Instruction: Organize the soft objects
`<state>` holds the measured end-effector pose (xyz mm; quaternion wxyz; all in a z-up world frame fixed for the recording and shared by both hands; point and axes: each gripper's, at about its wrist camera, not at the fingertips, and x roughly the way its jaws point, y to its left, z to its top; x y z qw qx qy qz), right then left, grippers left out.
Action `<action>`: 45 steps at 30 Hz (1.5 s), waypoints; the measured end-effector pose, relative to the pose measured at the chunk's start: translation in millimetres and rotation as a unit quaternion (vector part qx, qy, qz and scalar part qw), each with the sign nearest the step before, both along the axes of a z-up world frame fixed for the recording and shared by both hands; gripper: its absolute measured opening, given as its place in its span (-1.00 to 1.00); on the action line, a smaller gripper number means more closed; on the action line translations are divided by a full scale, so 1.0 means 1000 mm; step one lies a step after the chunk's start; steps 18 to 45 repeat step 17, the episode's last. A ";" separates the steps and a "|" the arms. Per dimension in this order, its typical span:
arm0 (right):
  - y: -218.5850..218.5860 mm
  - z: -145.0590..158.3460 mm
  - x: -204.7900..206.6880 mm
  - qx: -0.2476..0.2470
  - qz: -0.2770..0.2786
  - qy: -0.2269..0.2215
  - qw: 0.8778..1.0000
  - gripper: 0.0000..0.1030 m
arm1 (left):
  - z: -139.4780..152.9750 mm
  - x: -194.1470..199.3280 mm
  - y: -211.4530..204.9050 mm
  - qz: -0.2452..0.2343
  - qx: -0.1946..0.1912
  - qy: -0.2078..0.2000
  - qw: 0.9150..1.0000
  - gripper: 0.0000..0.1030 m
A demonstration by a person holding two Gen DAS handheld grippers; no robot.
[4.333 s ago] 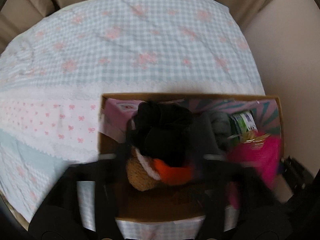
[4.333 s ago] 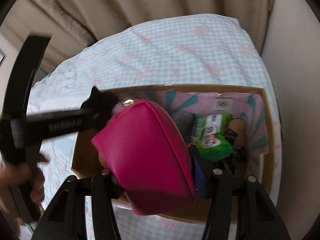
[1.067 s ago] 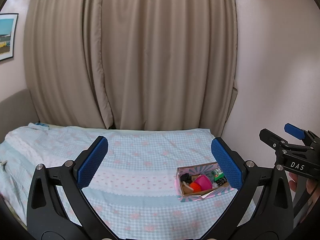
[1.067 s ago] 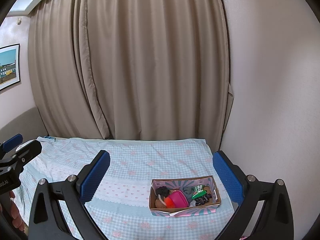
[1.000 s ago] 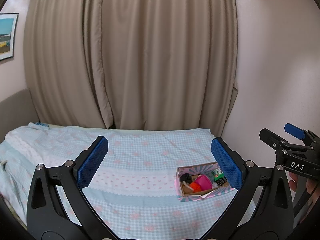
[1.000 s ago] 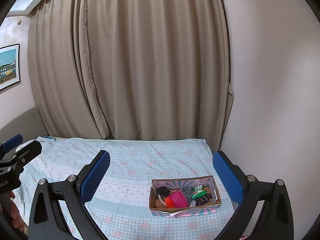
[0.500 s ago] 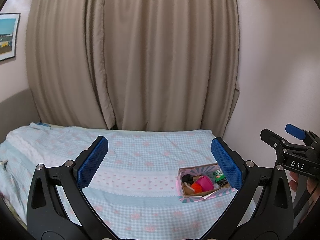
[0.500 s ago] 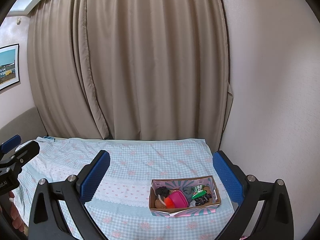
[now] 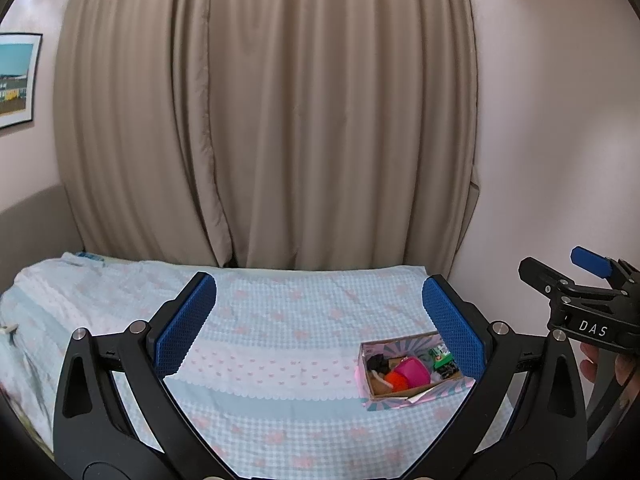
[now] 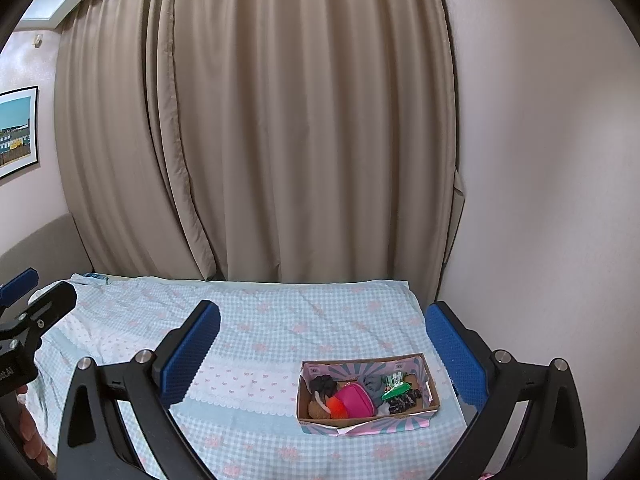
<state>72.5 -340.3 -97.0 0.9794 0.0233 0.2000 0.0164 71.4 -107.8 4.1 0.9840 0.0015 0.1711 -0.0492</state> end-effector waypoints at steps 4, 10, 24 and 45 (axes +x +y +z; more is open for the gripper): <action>0.000 0.000 0.002 0.000 -0.001 0.001 1.000 0.99 | 0.000 0.000 -0.001 0.005 0.010 -0.005 1.000 1.00; 0.001 0.001 0.007 -0.001 -0.003 0.001 1.000 0.99 | 0.002 -0.002 -0.001 0.011 0.018 -0.023 1.000 1.00; 0.008 -0.003 0.021 -0.005 -0.004 0.016 1.000 0.99 | -0.006 0.014 0.008 0.020 0.008 -0.008 1.000 1.00; 0.008 -0.003 0.021 -0.005 -0.004 0.016 1.000 0.99 | -0.006 0.014 0.008 0.020 0.008 -0.008 1.000 1.00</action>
